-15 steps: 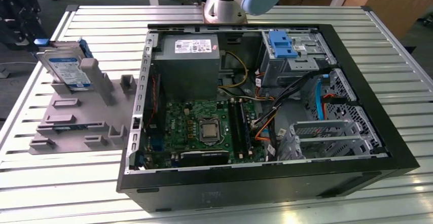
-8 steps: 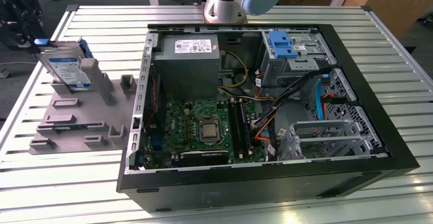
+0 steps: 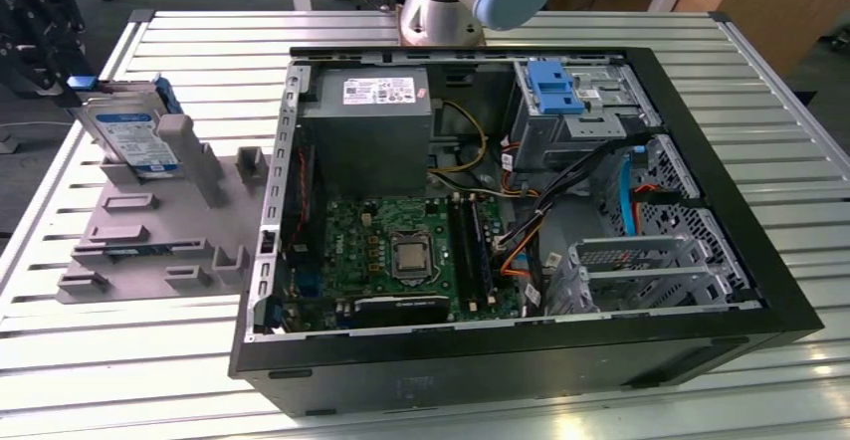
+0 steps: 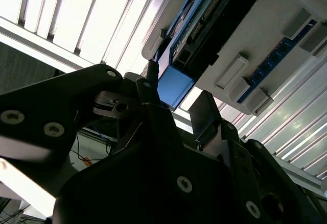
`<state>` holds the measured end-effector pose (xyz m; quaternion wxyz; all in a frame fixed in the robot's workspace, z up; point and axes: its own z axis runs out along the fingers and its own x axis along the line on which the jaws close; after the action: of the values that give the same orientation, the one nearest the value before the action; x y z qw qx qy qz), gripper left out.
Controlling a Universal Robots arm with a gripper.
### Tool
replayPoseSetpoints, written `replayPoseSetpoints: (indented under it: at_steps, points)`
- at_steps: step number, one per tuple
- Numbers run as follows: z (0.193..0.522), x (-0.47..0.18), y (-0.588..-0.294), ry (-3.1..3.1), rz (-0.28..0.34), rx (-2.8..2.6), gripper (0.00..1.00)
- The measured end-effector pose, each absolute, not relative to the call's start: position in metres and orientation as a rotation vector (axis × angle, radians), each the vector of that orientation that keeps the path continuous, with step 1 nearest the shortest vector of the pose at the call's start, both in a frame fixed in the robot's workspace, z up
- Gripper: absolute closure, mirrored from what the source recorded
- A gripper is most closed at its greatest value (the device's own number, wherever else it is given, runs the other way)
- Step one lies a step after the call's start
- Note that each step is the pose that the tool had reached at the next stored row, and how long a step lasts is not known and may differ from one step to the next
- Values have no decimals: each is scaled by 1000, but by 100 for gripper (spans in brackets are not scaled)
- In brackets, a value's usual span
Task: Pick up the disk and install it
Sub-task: 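Pick up the disk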
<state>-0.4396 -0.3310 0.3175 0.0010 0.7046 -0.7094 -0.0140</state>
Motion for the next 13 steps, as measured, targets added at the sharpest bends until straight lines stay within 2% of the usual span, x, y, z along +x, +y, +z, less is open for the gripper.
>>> replayPoseSetpoints:
  at_steps: [13]
  points:
    - [308,-440,-328,-2225,-54,2206,48]
